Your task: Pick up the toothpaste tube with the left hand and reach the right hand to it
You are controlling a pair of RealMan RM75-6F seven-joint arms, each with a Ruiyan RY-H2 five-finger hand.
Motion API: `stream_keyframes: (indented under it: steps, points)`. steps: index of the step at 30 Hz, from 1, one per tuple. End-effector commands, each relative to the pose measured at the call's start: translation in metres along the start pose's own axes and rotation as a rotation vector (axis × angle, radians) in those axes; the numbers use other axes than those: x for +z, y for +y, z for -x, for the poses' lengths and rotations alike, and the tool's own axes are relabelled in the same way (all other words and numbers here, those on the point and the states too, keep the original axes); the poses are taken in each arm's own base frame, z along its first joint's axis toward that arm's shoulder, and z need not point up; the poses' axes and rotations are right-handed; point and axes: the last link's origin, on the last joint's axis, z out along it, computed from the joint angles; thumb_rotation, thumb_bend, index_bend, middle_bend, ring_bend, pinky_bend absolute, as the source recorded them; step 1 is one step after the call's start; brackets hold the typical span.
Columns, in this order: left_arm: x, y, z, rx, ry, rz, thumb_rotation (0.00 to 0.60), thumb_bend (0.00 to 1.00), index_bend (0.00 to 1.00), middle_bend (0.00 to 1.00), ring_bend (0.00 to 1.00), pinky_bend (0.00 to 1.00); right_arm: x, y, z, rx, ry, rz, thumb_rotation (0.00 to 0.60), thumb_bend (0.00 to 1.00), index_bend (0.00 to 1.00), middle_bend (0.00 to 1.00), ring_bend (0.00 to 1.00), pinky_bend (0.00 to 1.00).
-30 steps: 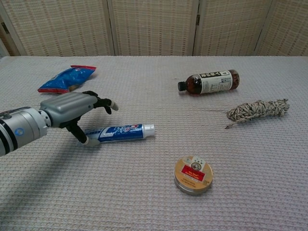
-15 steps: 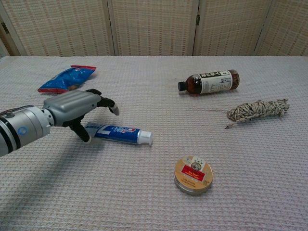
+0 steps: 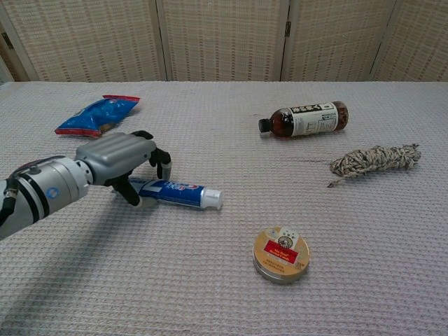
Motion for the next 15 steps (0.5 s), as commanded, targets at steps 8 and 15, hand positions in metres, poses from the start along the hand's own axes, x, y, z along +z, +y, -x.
stream_keyframes:
  steps: [8,15]
  points:
    - [0.002,-0.003,0.001,-0.082,0.013,-0.004,0.600,0.44,0.61,0.60,0.45,0.15,-0.002,0.000,-0.001,-0.002,0.003,0.003,0.600,0.50,0.00,0.00,0.01,0.00]
    - [-0.003,-0.019,-0.008,-0.180,0.094,0.022,0.600,0.49,0.75,0.75,0.62,0.30,0.000,-0.006,-0.002,-0.009,0.007,-0.024,0.600,0.50,0.00,0.00,0.01,0.00]
